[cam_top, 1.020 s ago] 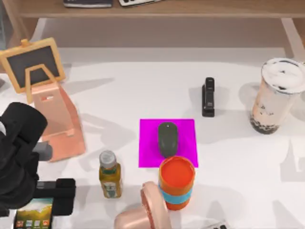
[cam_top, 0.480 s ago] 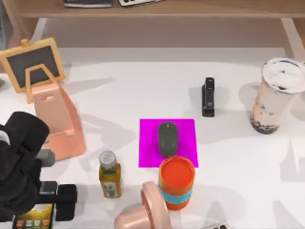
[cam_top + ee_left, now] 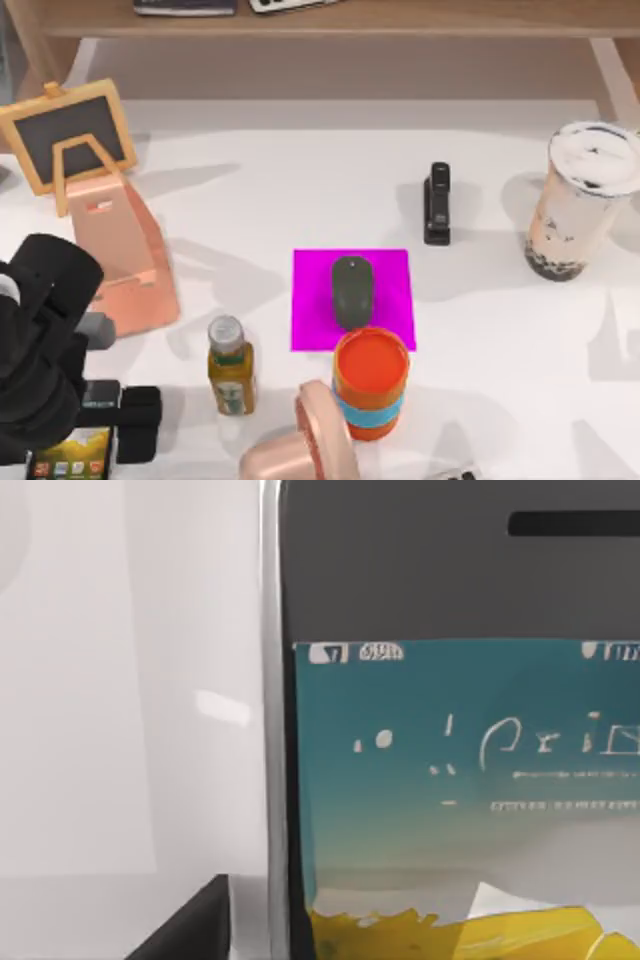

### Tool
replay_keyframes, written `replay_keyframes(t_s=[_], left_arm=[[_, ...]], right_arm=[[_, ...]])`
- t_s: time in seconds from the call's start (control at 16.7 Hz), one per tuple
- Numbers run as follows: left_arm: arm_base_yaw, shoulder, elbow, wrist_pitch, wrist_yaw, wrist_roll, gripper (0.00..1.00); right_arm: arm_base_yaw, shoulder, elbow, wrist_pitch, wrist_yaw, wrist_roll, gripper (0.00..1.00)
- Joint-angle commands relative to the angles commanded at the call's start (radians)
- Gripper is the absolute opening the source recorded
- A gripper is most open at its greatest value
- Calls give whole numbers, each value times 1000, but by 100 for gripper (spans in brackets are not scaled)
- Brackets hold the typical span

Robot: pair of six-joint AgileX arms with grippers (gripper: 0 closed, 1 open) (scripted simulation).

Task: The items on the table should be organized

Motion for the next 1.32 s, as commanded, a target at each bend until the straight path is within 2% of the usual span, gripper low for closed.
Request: replay_keyframes(t_s=[0.24,0.3,0.72,1.32], left_arm=[[0,0,0,0,0,0,2],[0,0,0,0,0,0,0],[0,0,0,0,0,0,0],[-3,-113,99,-191,5,-2,0]], right_arm=[[0,0,0,0,0,0,100],[0,0,0,0,0,0,100],[0,0,0,0,0,0,100],[0,0,0,0,0,0,100]])
